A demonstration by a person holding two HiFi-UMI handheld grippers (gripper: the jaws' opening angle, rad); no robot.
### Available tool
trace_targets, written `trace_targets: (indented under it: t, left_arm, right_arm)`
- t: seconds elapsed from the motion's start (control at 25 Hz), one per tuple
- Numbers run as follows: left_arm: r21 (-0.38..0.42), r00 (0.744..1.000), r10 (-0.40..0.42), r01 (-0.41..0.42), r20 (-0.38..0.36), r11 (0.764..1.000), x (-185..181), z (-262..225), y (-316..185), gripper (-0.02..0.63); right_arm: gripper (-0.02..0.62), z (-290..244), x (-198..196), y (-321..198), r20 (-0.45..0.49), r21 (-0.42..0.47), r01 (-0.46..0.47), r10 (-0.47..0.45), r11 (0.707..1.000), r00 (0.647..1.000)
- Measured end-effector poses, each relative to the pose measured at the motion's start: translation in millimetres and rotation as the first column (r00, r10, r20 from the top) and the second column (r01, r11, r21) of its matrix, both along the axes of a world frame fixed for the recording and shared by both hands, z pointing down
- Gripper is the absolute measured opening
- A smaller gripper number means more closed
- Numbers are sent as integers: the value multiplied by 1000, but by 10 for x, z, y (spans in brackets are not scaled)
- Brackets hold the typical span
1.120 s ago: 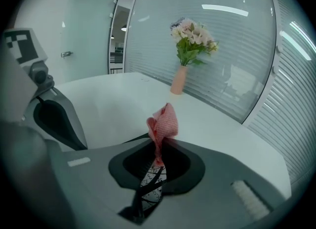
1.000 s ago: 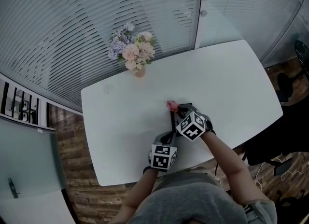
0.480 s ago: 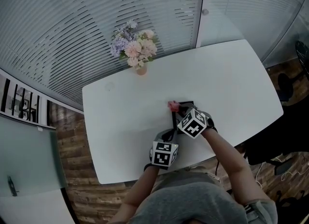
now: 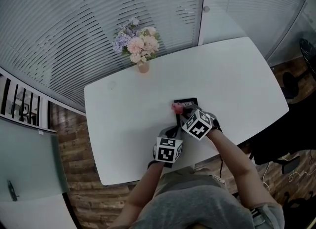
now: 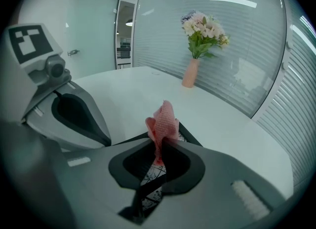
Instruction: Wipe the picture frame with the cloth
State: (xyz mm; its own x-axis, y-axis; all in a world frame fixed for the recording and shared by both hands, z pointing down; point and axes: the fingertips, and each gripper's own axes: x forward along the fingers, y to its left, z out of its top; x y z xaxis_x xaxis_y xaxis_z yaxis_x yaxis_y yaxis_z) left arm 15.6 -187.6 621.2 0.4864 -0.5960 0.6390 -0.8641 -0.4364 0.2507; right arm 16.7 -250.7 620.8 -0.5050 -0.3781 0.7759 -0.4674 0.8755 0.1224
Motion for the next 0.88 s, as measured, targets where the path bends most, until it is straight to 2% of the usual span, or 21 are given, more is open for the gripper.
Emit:
trace_targets:
  t: [0.88]
  left_arm:
    - [42,999,-6,5,35,999,0,-6,-11,3]
  right_arm:
    - [41,17,62,522,7,-102,124,-124,987,992]
